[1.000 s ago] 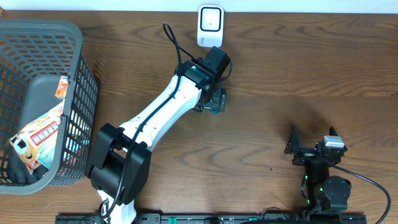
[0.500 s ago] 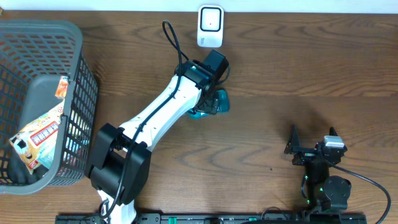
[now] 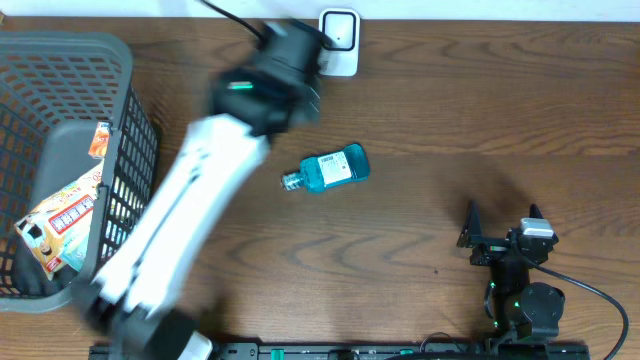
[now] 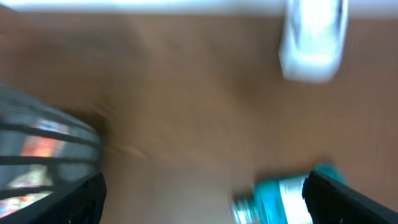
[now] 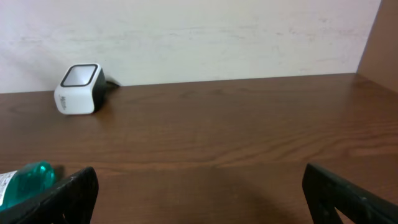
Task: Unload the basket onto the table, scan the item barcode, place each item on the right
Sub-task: 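Place the mouthwash bottle on the table center and release, then reach the left gripper into the basket and grasp the red snack bar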
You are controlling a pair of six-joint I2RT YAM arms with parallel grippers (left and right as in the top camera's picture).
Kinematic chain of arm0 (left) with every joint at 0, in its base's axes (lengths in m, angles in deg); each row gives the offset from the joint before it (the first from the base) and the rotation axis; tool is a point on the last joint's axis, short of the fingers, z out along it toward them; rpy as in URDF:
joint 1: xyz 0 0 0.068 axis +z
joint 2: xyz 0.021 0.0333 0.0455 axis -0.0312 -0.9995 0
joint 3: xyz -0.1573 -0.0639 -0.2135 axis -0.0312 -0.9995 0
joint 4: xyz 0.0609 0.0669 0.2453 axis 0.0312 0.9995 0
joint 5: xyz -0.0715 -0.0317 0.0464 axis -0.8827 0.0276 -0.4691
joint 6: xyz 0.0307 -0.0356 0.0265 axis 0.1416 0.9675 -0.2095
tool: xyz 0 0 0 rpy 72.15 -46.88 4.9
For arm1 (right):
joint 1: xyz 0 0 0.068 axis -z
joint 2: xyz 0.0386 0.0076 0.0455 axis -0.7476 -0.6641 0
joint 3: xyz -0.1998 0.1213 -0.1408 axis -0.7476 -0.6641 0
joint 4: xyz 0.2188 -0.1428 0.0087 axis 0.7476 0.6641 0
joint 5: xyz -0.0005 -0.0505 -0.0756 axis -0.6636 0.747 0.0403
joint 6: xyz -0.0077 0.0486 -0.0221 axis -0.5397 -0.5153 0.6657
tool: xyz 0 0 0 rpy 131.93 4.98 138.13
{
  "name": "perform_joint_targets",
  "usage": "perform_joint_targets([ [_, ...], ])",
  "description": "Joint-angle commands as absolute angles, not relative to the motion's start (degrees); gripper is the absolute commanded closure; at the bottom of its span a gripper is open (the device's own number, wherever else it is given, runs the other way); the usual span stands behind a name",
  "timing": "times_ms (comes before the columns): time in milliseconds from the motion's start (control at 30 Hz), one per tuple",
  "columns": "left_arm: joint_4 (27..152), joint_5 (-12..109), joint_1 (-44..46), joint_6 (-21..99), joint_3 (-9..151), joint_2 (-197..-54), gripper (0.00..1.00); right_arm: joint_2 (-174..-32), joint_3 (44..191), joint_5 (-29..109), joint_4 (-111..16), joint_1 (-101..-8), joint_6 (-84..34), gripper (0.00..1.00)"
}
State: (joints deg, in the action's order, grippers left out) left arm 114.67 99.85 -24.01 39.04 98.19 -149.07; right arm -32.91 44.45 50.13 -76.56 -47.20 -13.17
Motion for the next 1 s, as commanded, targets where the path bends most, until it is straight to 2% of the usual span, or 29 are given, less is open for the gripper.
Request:
perform_joint_targets([
  [0, 115.55, 106.97, -15.56, 45.62, 100.69, -141.46, 0.02, -32.60, 44.32, 50.18, -76.45, -47.70, -12.89, 0.01],
  [200, 128.16, 102.60, 8.49, 66.12, 100.49, -136.70, 0.02, -32.60, 44.32, 50.18, -76.45, -47.70, -12.89, 0.01],
  [300, 134.17, 95.22, 19.50, 70.51, 98.32, -137.46, 0.02, -32.60, 44.32, 50.18, -76.43, -47.70, -12.89, 0.01],
  [467, 137.38, 85.80, 31.92, 75.01, 89.98, -139.04, 0.02, -32.60, 44.32, 50.18, -76.45, -47.70, -12.89, 0.01],
  [667, 133.08, 82.71, 38.50, 75.01, 73.71, -139.32, 0.02, -32.60, 44.32, 50.18, -76.45, -47.70, -12.89, 0.01],
  [967, 120.84, 82.69, 39.39, 75.01, 54.02, -139.32, 0.02, -32.60, 44.32, 50.18, -76.45, -47.70, -12.89, 0.01],
])
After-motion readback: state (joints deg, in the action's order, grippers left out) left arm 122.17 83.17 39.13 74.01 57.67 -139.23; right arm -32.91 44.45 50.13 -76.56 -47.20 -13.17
